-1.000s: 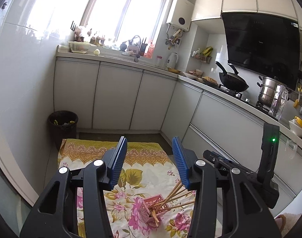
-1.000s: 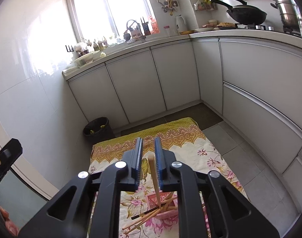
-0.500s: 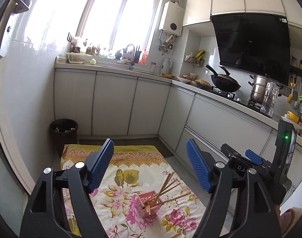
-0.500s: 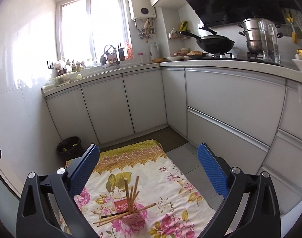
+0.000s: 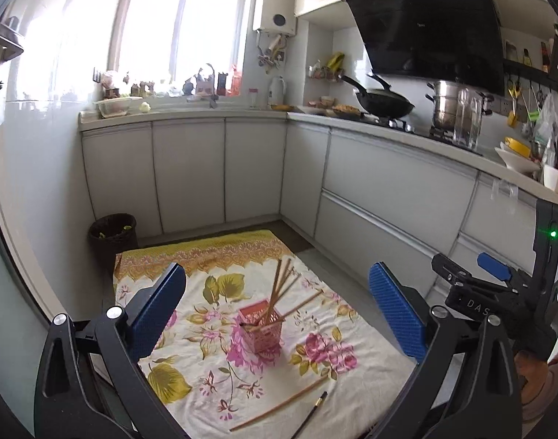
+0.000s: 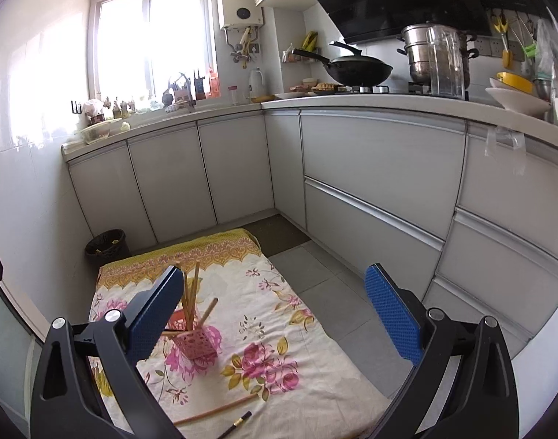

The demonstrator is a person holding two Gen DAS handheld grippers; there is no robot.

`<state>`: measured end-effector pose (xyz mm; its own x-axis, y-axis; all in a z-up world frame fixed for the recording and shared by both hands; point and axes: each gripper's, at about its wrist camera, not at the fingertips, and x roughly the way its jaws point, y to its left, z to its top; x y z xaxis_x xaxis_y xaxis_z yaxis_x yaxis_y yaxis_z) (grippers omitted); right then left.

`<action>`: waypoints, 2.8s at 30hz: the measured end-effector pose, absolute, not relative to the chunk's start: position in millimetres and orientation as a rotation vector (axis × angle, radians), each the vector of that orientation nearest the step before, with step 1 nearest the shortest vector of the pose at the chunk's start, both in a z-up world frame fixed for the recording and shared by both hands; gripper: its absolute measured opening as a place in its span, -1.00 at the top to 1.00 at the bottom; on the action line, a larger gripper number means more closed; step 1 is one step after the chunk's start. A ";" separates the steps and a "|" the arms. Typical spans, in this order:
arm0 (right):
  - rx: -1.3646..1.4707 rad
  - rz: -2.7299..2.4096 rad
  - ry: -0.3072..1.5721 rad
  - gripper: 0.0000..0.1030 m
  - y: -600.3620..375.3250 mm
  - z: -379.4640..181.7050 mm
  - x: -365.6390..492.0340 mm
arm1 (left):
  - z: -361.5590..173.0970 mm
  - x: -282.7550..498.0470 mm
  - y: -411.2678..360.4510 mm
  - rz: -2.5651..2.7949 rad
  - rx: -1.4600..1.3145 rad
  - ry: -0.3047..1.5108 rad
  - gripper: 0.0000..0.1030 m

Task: Organize utensils
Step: 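Move both grippers to the last wooden chopstick and the black chopstick, then grasp the wooden chopstick with the left gripper while the right gripper grasps the black chopstick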

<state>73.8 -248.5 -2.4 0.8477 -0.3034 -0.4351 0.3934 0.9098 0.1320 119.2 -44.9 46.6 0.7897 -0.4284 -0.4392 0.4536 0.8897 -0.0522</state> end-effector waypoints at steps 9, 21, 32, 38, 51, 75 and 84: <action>0.405 -0.357 0.625 -0.87 -272.5 -94.7 5.5 | -46.2 119.3 -116.8 -0.669 0.453 0.751 -0.86; 0.558 -0.358 0.829 -0.87 -287.4 -160.8 -0.3 | -197.1 171.8 -200.0 -0.712 0.755 1.159 -0.86; 0.606 -0.362 0.892 -0.87 -294.8 -179.9 8.1 | -251.2 215.9 -232.4 -0.730 0.784 1.336 -0.18; 0.604 -0.355 0.914 -0.87 -292.1 -183.7 14.3 | -269.1 226.3 -245.5 -0.751 0.803 1.369 0.04; 0.628 -0.353 0.968 -0.87 -293.4 -197.6 24.7 | -309.7 242.1 -257.7 -0.756 0.799 1.422 0.64; 0.773 -0.305 1.540 0.17 -226.9 -309.9 199.7 | -177.0 197.4 -85.9 -0.519 0.343 0.925 0.88; 0.703 -0.352 1.543 0.68 -197.2 -324.1 229.8 | -153.9 195.7 -68.3 -0.501 0.300 0.872 0.88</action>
